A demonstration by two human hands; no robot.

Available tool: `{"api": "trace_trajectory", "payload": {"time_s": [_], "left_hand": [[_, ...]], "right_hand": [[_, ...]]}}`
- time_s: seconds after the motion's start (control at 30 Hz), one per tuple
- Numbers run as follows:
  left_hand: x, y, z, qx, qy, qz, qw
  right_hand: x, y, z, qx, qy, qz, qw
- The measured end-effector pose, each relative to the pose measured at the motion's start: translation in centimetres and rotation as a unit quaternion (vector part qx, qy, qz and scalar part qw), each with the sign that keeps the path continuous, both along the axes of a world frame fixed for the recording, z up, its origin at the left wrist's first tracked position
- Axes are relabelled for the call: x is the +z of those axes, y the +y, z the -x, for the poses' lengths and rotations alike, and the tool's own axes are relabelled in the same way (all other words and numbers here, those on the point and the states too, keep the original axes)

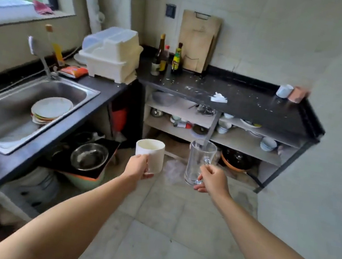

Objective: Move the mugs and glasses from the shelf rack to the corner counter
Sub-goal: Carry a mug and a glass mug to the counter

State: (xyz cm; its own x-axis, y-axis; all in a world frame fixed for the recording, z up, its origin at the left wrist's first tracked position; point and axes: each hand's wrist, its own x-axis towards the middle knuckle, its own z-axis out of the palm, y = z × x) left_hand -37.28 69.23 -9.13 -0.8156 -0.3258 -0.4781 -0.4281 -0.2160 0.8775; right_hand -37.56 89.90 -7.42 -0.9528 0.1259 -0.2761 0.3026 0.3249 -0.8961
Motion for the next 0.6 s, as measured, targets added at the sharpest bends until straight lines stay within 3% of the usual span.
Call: {"api": "trace_trajectory", "payload": {"time_s": [0.23, 0.6], "left_hand": [[0.4, 14.1, 8.2, -0.084, 0.011, -0.018, 0.996], [1.3, 24.4, 25.8, -0.23, 0.043, 0.017, 0.972]], "right_hand": [[0.8, 13.1, 5.1, -0.064, 0.005, -0.041, 0.997], [0.6, 22.2, 18.9, -0.146, 0.006, -0.043, 0.988]]}}
